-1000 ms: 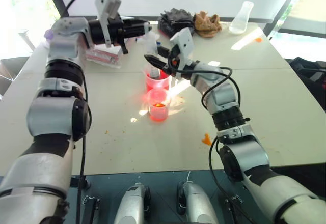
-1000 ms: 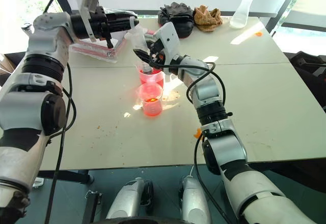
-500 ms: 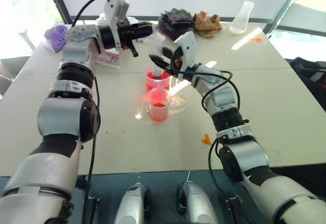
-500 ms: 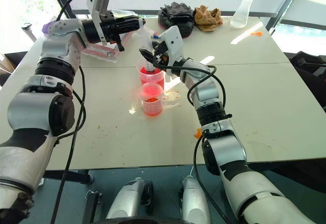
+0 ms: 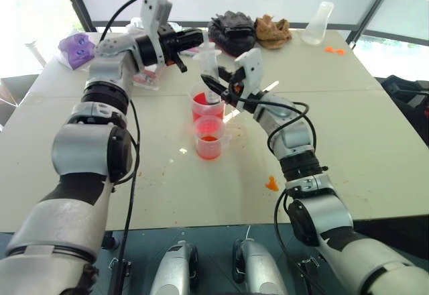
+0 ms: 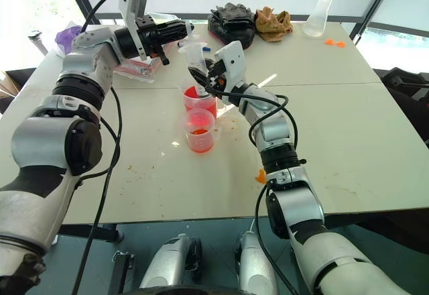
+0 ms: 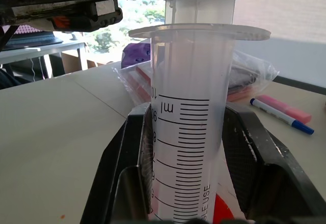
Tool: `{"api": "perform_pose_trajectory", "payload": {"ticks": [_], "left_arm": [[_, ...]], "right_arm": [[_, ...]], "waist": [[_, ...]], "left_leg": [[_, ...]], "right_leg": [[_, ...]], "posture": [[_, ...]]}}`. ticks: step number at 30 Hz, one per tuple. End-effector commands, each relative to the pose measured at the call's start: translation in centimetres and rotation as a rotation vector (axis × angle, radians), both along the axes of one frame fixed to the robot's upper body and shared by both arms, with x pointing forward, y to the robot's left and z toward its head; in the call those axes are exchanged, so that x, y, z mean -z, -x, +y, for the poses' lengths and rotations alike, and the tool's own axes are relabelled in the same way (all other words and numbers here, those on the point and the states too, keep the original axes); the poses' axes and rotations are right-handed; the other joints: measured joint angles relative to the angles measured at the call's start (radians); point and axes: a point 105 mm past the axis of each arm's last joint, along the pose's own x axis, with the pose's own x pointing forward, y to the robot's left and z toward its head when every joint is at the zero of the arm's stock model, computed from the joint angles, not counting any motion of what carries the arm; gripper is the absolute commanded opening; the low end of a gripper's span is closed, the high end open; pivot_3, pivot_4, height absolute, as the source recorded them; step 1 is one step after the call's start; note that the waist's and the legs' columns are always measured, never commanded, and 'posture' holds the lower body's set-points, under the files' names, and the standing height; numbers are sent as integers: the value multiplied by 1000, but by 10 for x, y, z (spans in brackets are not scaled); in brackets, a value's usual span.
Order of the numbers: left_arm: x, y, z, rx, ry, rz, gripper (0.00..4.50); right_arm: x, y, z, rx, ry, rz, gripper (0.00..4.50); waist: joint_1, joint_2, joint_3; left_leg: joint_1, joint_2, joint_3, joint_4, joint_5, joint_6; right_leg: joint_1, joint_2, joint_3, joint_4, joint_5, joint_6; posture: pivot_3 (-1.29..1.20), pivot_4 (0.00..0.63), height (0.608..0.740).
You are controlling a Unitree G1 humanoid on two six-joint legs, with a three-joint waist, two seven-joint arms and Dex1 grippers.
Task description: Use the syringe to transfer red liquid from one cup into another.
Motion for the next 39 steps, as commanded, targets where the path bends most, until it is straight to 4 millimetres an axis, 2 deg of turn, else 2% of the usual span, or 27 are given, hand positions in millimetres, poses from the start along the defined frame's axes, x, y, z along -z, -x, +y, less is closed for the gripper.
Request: {"api": "perform_pose_trajectory", "payload": {"ticks": [1, 9, 15, 19, 22, 24, 26, 28, 31, 35, 39], "left_arm": [[-76, 9, 14, -87, 129, -206, 14], [-95, 12, 21, -119, 178, -244, 14], [-90, 13, 20, -99, 151, -235, 14], [-72, 15, 14, -30, 64, -200, 1199], [-57, 16, 12, 0, -34, -188, 1828], [-45, 18, 14, 37, -96, -164, 1828], [-42, 20, 17, 48, -109, -157, 1828], [-36, 22, 26, 61, -121, -127, 1828], [-15, 29, 45, 89, -192, -52, 1828], [4, 30, 71, 23, -237, -8, 1828], [-5, 33, 92, -48, -132, -2, 1828]], "right_arm": [[11, 19, 29, -127, 41, 6, 1456], [12, 20, 34, -132, 37, 7, 1456], [9, 19, 34, -130, 35, -1, 1456], [3, 17, 32, -118, 22, -15, 1456], [-6, 14, 28, -97, 0, -38, 1456], [-19, 12, 23, -71, -30, -65, 1456], [-25, 10, 19, -57, -48, -78, 1456], [-38, 7, 13, -30, -81, -99, 1456], [-56, 4, 2, 12, -131, -132, 1456], [-66, 3, -4, 35, -150, -153, 1456], [-67, 4, -7, 37, -157, -157, 1456]], "waist": [[0, 0, 0], [0, 0, 0], [0, 0, 0], [-1, 0, 0], [-1, 0, 0], [-1, 0, 0], [0, 0, 0], [-1, 0, 0], [-4, 0, 0], [-4, 1, 0], [0, 0, 0]], "left_leg": [[0, 0, 0, 0, 0, 0], [0, 0, 0, 0, 0, 0], [0, 0, 0, 0, 0, 0], [0, 0, 0, 0, 0, 0], [0, 0, 0, 0, 0, 0], [0, 0, 0, 0, 0, 0], [0, 0, 0, 0, 0, 0], [0, 0, 0, 0, 0, 0], [0, 0, 0, 0, 0, 0], [1, 1, 0, 0, 0, 0], [0, 1, -1, 0, 0, 0]], "right_leg": [[0, 0, 0, 0, 0, 0], [0, 0, 0, 0, 0, 0], [0, 0, 0, 0, 0, 0], [0, 0, 0, 0, 0, 0], [0, 0, 0, 0, 0, 0], [0, 0, 0, 0, 0, 0], [0, 0, 0, 0, 0, 0], [0, 0, 0, 0, 0, 0], [0, 0, 0, 0, 0, 0], [0, 0, 0, 1, 0, 0], [0, 1, 0, 1, 0, 0]], "posture": [[0, 150, 740], [0, 150, 740], [0, 150, 740], [0, 150, 740], [0, 150, 740], [0, 150, 740], [0, 150, 740], [0, 150, 740], [0, 150, 740], [0, 150, 740], [0, 150, 740]]}}
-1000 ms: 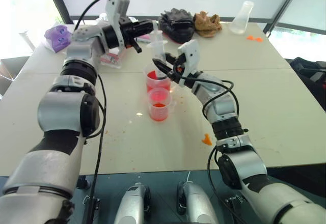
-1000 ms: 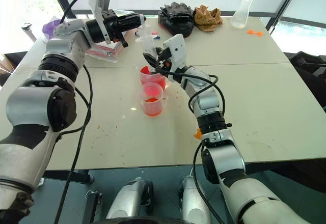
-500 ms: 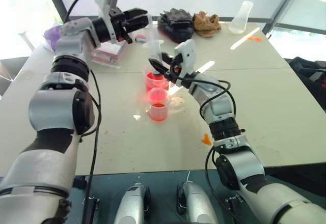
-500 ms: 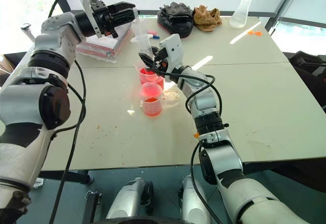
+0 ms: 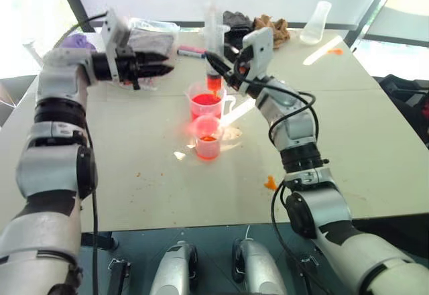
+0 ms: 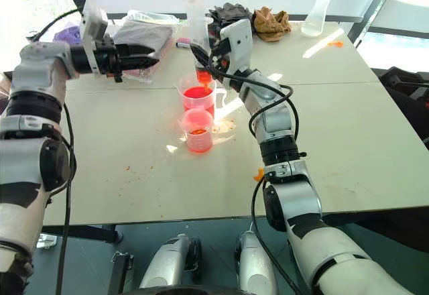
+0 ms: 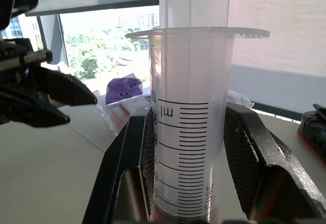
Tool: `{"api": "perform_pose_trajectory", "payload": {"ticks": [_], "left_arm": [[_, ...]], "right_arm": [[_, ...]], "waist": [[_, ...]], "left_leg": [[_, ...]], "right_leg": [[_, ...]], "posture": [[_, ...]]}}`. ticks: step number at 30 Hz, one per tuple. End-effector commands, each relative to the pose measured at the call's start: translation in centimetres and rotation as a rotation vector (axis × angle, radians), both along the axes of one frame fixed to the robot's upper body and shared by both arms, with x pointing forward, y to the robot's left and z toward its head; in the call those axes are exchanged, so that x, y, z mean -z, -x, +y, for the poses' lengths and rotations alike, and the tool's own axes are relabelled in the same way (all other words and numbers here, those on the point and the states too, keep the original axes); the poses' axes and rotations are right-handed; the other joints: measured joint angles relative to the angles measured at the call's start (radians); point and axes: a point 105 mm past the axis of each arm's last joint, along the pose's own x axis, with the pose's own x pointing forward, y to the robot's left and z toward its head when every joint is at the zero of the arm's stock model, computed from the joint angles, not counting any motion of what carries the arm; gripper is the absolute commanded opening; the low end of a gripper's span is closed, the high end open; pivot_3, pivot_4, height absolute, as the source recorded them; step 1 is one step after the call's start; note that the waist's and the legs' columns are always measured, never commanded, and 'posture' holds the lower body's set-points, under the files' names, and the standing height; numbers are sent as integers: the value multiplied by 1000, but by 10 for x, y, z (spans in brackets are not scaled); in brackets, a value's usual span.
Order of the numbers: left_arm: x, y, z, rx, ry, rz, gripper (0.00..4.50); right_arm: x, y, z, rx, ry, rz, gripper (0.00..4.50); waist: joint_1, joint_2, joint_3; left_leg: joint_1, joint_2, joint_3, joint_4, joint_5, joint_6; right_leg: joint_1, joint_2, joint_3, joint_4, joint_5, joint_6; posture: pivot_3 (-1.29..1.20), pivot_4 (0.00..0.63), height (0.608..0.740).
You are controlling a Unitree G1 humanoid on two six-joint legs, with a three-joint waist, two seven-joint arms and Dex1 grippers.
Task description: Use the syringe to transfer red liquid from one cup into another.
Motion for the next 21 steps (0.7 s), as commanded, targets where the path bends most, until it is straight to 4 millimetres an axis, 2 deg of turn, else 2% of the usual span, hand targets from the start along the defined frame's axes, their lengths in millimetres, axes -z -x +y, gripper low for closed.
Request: {"api": "perform_pose_trajectory", "payload": {"ticks": [1, 6, 9, 11, 15, 18, 21], "left_arm": [[-42, 10, 14, -34, 88, -116, 1828], [-45, 19, 23, -68, 133, -128, 1828], [-47, 25, 25, -88, 155, -141, 1828], [-48, 30, 27, -102, 170, -146, 1828], [-46, 37, 23, -117, 188, -145, 1828], [-45, 43, 19, -117, 194, -142, 1828], [-46, 47, 14, -105, 196, -145, 1828]], "right_arm": [[-21, 10, 3, -24, -38, -71, 1456], [-23, 12, 4, -35, -49, -69, 1456], [-34, 17, 1, -53, -87, -69, 1456], [-51, 29, -1, -82, -133, -81, 1456], [-65, 58, 0, -138, -141, -96, 1456], [-63, 77, 1, -171, -130, -80, 1456], [-43, 91, 3, -190, -116, 1, 1456]], "waist": [[3, 0, 0], [3, 0, 0], [3, 0, 0], [3, 0, 0], [4, 0, 0], [6, 0, 0], [8, -1, 0]], "left_leg": [[0, 0, 0, 0, 0, 0], [0, 0, 0, 0, 0, 0], [1, 0, -1, 0, 0, 0], [0, 0, -1, 0, 1, -1], [0, 0, -1, 0, 2, -3], [1, 0, -1, 0, 1, -1], [1, 0, -1, 0, 0, 0]], "right_leg": [[0, 0, 0, 0, 0, 0], [1, 0, 0, 0, 0, 0], [1, 0, 0, 0, 0, 0], [1, 0, 0, 0, 0, 0], [1, 0, 0, 0, 0, 0], [1, 0, 0, 0, 0, 0], [2, 0, 0, 0, 0, 0]], "posture": [[0, 150, 740], [0, 150, 740], [0, 150, 740], [0, 150, 740], [0, 150, 740], [0, 150, 740], [0, 150, 740]]}}
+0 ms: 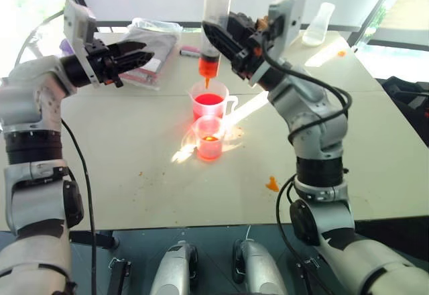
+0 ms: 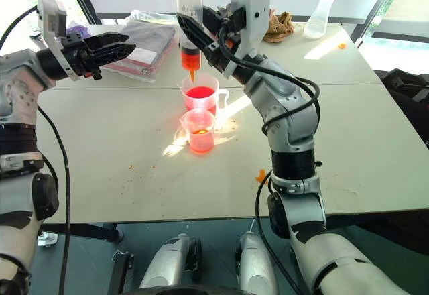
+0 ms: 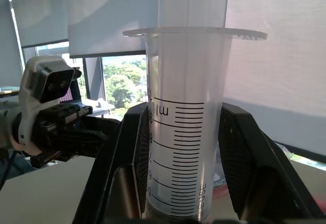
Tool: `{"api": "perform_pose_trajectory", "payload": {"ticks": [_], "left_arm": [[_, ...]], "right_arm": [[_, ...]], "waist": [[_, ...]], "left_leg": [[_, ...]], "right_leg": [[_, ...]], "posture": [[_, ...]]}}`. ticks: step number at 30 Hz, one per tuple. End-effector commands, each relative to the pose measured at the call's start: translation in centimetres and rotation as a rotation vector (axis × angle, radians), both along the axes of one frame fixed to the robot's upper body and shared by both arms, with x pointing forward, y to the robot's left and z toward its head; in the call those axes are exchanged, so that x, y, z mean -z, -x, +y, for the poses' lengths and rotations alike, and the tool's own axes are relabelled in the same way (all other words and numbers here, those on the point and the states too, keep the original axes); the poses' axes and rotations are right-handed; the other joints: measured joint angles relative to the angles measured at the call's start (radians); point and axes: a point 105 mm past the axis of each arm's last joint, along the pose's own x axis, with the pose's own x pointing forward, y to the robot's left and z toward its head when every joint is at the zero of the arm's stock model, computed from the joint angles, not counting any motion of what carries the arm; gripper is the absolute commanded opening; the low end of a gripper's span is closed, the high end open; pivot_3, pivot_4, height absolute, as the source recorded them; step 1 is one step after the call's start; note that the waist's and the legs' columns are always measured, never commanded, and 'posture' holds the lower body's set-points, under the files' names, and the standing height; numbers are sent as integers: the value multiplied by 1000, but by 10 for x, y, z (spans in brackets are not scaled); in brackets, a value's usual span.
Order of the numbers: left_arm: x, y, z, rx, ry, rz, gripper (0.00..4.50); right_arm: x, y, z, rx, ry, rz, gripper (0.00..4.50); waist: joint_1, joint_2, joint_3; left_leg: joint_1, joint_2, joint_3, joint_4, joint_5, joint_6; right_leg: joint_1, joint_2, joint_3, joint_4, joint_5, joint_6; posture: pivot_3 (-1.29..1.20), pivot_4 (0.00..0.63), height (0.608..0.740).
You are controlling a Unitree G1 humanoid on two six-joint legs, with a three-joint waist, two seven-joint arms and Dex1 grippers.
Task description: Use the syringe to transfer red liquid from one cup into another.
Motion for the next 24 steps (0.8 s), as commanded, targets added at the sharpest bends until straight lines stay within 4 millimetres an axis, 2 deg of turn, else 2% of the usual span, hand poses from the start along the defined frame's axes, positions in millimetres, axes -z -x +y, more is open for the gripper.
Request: {"api": "perform_pose_trajectory", "payload": {"ticks": [1, 5, 10, 12, 15, 18, 24], "left_arm": [[-22, 10, -4, 15, 16, -73, 1828], [-38, 10, -12, 43, 63, -107, 1828], [-78, 22, -44, 207, 145, -175, 1828], [-85, 23, -53, 247, 146, -191, 1828], [-89, 24, -66, 298, 125, -202, 1828], [-83, 20, -79, 343, 77, -192, 1828], [-69, 12, -93, 375, 9, -175, 1828]], "right_arm": [[11, 22, 5, -42, 6, 41, 1456], [28, 24, 6, -30, 8, 101, 1456], [40, 20, 5, -6, 16, 133, 1456], [41, 19, 6, -2, 18, 135, 1456], [41, 20, 6, -1, 19, 134, 1456], [41, 20, 7, 2, 26, 130, 1456], [44, 21, 7, 8, 39, 123, 1456]], "waist": [[1, -1, 0], [1, -1, 0], [4, -1, 0], [2, -1, 0], [-2, -1, 0], [-1, -1, 0], [0, -1, 0]], "left_leg": [[0, 0, 0, 0, 0, 0], [0, 0, 0, 0, 0, 0], [0, -1, -1, 1, 0, 0], [0, -1, 0, 1, 0, 0], [1, -1, 0, 1, 0, 0], [1, 0, 0, 1, 0, 0], [1, 0, 0, 1, 0, 0]], "right_leg": [[0, 0, 0, 0, 0, 0], [0, 0, 0, 0, 0, 0], [0, 0, 0, -1, 0, 0], [0, 0, 0, -1, 0, 0], [0, 0, 0, -1, 0, 0], [0, 1, 0, 0, 0, 0], [0, 1, 0, -1, 0, 0]], "posture": [[0, 150, 740], [0, 150, 740], [0, 150, 740], [0, 150, 740], [0, 150, 740], [0, 150, 740], [0, 150, 740]]}}
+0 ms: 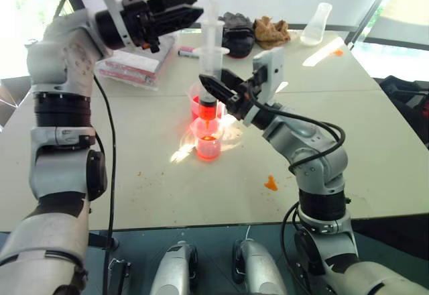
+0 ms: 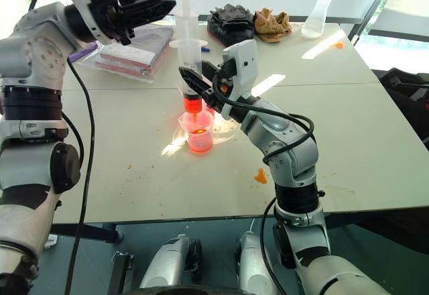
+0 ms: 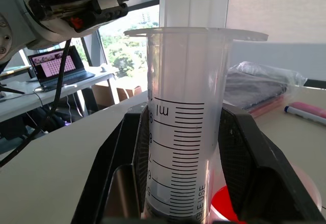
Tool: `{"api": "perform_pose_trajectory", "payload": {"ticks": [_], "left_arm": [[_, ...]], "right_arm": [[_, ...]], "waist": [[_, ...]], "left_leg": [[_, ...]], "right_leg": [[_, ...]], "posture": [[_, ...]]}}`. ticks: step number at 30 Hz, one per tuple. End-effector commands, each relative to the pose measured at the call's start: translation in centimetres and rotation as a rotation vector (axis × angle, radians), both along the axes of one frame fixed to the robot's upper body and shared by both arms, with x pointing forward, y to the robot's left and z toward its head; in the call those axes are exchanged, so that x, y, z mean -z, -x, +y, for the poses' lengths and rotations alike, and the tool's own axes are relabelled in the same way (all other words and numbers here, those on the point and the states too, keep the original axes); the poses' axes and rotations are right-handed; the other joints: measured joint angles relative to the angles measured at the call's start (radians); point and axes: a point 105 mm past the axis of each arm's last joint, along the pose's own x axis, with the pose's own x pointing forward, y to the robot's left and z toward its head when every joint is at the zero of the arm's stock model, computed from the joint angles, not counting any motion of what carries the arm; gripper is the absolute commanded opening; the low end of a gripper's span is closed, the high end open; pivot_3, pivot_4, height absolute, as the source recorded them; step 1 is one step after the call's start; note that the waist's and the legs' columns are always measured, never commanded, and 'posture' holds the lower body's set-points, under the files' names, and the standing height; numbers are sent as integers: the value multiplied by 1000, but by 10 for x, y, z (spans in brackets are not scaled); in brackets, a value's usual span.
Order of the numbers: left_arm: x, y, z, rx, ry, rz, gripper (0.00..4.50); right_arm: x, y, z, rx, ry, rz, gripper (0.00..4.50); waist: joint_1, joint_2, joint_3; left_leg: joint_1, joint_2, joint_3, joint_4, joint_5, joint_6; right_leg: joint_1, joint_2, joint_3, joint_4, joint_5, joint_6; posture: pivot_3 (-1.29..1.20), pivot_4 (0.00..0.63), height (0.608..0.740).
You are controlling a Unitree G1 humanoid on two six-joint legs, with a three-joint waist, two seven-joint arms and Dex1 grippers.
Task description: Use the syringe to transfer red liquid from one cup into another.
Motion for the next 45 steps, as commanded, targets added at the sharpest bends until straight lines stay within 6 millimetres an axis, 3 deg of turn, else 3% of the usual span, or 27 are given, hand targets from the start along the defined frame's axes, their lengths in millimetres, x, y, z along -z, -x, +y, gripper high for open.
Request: {"api": "perform_pose_trajectory", "payload": {"ticks": [1, 11, 18, 29, 45], "left_arm": [[-12, 5, -9, 31, -27, -69, 1828], [7, -1, -26, 87, -135, -85, 1828], [5, 1, -25, 114, -125, -87, 27], [32, 0, -28, 134, -153, 2, 27], [78, 2, -29, 143, -229, 90, 27]], "right_arm": [[-12, 10, 3, -13, -2, -78, 1456], [5, 12, 7, -17, 104, -118, 1456], [4, 13, 8, -13, 94, -122, 1456], [-16, 14, 6, -12, 60, -168, 1456], [-30, 14, 2, -2, 39, -196, 1456]], "waist": [[0, 0, 0], [0, 0, 0], [1, 0, 0], [1, 0, 0], [2, 0, 0]], "left_leg": [[0, 0, 0, 0, 0, 0], [0, 0, 0, 0, 0, 0], [0, 0, 0, 0, 0, 0], [0, 0, 0, 0, 0, 0], [0, 0, 0, 0, 0, 0]], "right_leg": [[0, 0, 0, 0, 0, 0], [0, 0, 0, 0, 0, 0], [0, 0, 0, 0, 0, 0], [0, 0, 0, 0, 0, 0], [0, 0, 0, 0, 0, 0]], "posture": [[0, 150, 740], [0, 150, 740], [0, 150, 740], [0, 150, 740], [0, 150, 740]]}}
